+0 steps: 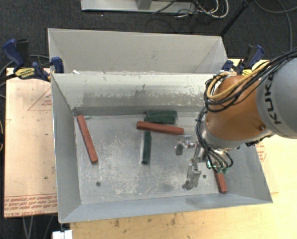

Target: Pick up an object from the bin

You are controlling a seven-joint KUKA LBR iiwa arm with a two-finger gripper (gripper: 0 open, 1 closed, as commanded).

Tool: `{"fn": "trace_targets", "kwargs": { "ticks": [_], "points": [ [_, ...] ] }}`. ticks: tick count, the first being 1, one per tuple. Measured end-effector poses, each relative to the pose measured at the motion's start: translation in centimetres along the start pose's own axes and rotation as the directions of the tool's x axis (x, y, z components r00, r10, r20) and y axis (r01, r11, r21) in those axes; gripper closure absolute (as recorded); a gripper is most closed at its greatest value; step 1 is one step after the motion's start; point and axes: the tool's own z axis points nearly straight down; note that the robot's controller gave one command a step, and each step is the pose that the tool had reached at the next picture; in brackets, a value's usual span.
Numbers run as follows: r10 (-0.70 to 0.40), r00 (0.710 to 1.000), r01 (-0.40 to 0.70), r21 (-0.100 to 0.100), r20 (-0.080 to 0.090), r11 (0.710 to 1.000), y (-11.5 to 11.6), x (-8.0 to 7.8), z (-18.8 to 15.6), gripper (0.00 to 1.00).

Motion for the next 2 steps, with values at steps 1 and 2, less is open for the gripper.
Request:
{"fn": "trace_targets", "kwargs": {
  "ticks": [1, 2],
  "points": [
    [-0.224, 0.974, 0.224, -0.001, 0.010, 0.975, 11.6, -8.7, 7.7, 0.00],
    [-0.302, 0.953, 0.302, 0.009, 0.014, 0.953, 2.6, -12.6, 4.3, 0.00]
  ]
}}
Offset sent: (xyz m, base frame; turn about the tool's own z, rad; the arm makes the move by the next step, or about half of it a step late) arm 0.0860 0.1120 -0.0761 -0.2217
